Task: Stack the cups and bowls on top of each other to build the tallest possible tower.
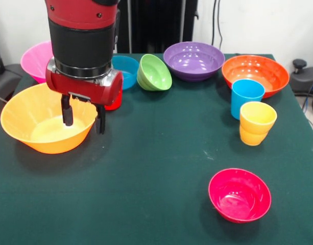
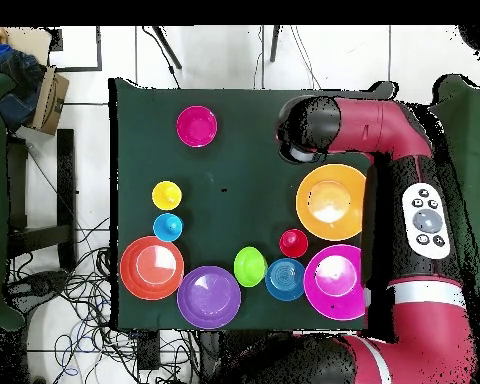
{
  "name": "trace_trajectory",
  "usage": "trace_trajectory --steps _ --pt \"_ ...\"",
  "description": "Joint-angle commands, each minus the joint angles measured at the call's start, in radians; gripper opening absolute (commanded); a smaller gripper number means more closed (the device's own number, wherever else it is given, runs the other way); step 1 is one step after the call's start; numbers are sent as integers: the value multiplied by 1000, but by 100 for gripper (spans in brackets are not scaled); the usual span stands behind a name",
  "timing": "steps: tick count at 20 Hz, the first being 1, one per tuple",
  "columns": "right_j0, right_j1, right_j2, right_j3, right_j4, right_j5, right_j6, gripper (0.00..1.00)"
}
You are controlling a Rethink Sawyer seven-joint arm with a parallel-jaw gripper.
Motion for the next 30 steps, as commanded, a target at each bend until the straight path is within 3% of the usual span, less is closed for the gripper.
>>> trace_trajectory --steps 1,30 --pt "-6 62 80 80 -70 -53 -305 100" --pt "-36 90 105 88 -70 -76 -306 100"
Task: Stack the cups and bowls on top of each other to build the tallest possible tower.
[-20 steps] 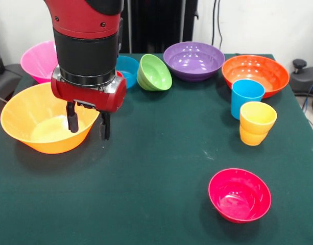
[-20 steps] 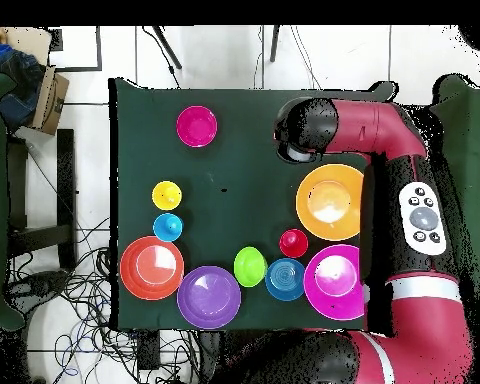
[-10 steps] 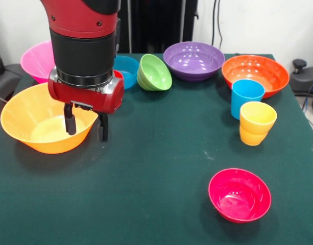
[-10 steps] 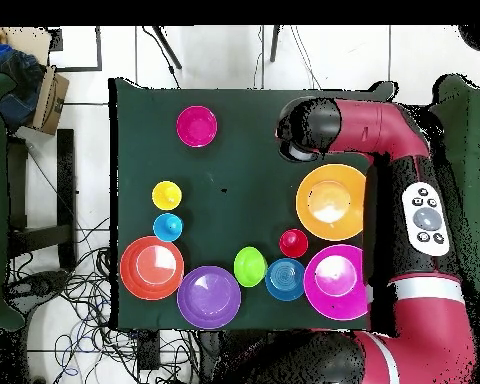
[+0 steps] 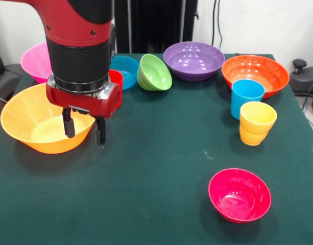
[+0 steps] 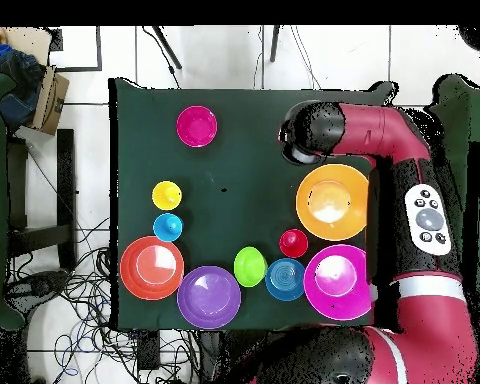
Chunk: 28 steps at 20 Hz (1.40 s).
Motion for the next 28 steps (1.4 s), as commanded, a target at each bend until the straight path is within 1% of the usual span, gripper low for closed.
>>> trace_trajectory --steps 1,3,4,10,15,16,25,28 --pt "-6 49 75 90 -70 -47 -306 100" --pt "-13 45 77 106 -71 -60 -306 100" --pt "-16 23 76 132 -66 -63 -301 100" --pt "-24 8 75 159 -72 -83 -288 100" --pt "-18 18 80 133 -74 -59 -291 100" --pt "-21 11 79 143 -73 -61 -289 100" --pt "-27 12 88 140 -66 -48 -290 100" --pt "-32 -2 90 163 -59 -47 -286 100"
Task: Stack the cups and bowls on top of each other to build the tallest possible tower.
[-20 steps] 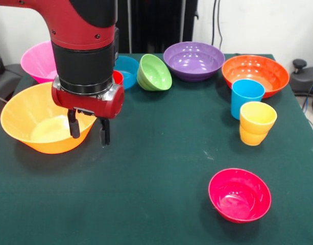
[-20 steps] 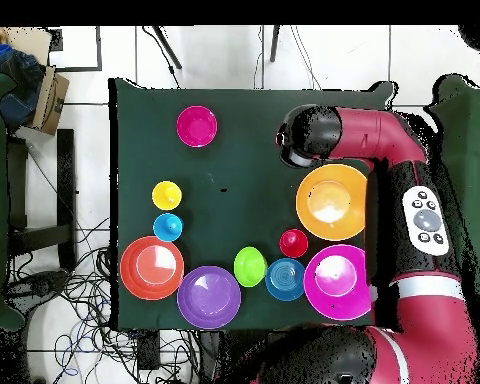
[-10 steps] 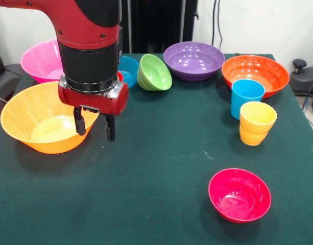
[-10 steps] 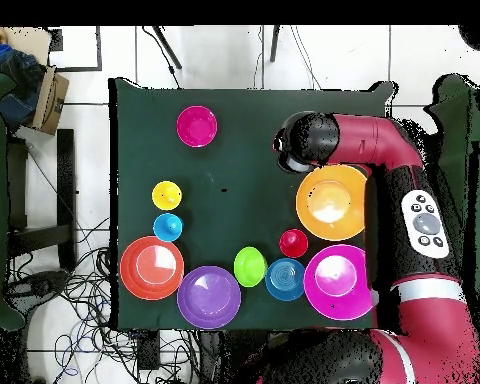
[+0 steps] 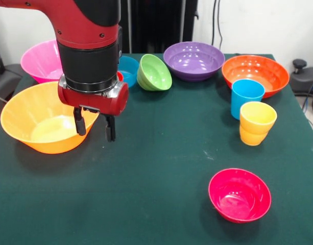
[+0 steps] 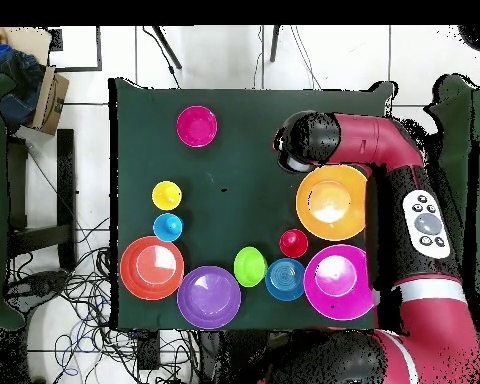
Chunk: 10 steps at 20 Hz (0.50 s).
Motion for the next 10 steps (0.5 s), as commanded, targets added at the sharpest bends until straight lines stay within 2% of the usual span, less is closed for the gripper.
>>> trace_trajectory --steps 1,4,10 --pt "-12 -2 66 104 -56 -12 -284 100" --pt "-24 -30 69 143 -49 -16 -278 100" --pt "-70 -57 84 251 -58 -96 -249 100"
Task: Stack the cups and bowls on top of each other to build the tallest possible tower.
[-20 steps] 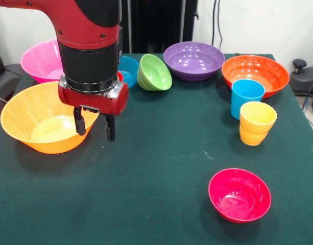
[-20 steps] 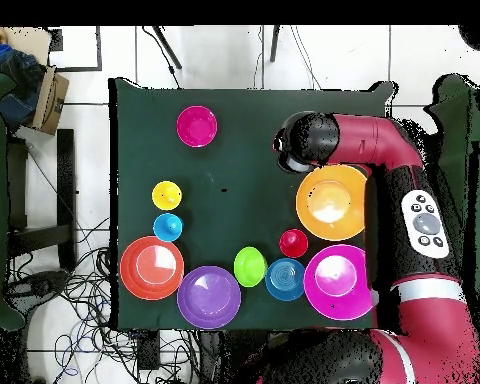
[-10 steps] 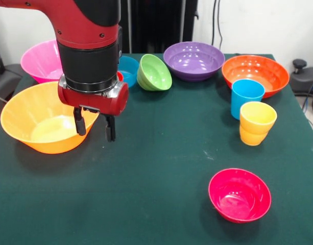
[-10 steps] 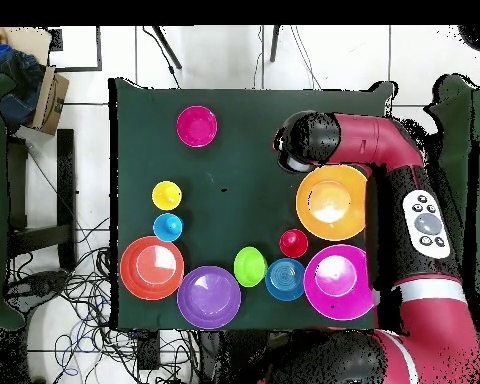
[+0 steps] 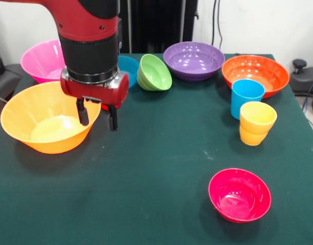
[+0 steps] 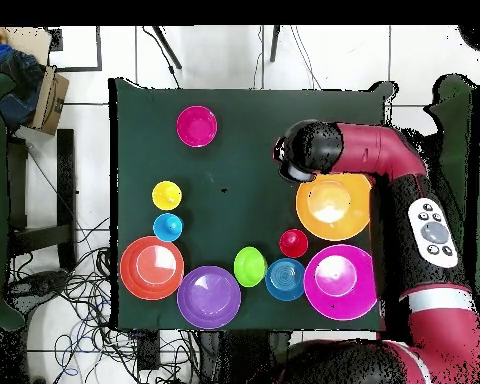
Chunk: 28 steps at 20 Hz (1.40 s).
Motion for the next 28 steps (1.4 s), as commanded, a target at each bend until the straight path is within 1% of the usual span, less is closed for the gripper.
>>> trace_trajectory --steps 1,4,11,21,25,28 --pt "-42 -21 68 180 -63 -107 -242 100" --pt "-56 -9 78 188 -74 -126 -237 100" --pt "-66 4 89 185 -82 -125 -242 100" --pt "-59 17 81 169 -103 -129 -237 100" --pt "-55 32 75 155 -118 -137 -239 100" --pt "-64 50 80 150 -115 -142 -247 100"
